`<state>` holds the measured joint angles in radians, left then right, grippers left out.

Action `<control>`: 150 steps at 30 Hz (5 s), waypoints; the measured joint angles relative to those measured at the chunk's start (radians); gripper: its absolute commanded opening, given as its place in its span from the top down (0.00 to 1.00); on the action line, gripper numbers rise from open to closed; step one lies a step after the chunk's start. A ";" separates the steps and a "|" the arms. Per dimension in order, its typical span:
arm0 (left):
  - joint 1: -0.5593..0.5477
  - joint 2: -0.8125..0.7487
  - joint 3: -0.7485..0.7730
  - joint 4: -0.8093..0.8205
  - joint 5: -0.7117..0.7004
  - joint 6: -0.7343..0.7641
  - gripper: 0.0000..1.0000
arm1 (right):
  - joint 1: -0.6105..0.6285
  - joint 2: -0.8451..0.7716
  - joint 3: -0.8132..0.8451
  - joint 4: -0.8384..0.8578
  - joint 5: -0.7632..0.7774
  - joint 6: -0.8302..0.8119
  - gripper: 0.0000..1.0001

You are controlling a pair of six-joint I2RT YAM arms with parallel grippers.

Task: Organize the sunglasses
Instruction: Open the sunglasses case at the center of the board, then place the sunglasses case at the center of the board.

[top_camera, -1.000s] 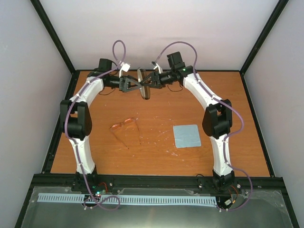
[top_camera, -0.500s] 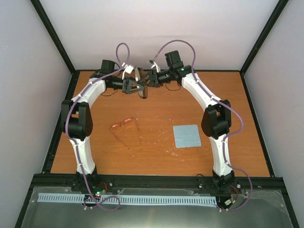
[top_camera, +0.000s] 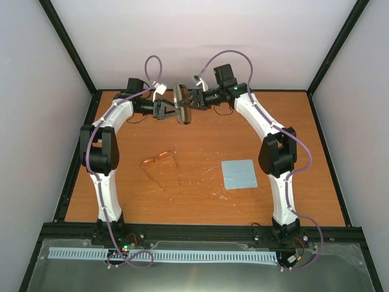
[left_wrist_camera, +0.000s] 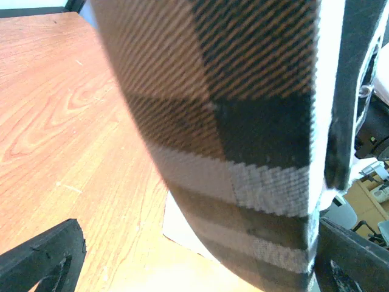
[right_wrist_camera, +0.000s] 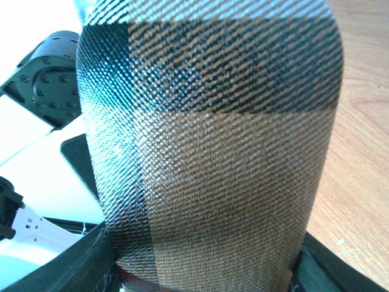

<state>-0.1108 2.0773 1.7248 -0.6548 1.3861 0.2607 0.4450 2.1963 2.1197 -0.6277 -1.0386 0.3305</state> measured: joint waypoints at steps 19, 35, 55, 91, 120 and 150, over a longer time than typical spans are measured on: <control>0.015 0.090 0.059 -0.035 0.008 0.027 0.01 | -0.021 -0.003 -0.026 -0.011 0.018 -0.057 0.89; 0.012 0.121 0.064 -0.103 -0.119 0.101 0.01 | -0.026 -0.043 -0.153 -0.026 0.083 -0.063 0.91; 0.013 0.137 0.064 -0.109 -0.209 0.132 0.00 | -0.028 -0.084 -0.267 0.034 0.103 -0.008 0.96; 0.097 0.007 -0.108 0.016 -0.351 0.082 0.00 | -0.117 0.155 -0.270 -0.203 0.076 0.003 0.86; 0.093 0.006 -0.119 0.029 -0.346 0.070 0.01 | -0.143 0.196 -0.150 -0.395 0.265 -0.076 0.23; 0.093 0.006 -0.170 0.031 -0.342 0.071 0.00 | 0.002 0.243 0.167 -0.677 0.764 -0.193 0.97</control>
<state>-0.0181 2.0838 1.5547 -0.6239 1.0439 0.3317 0.4469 2.4393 2.2868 -1.3045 -0.2749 0.1375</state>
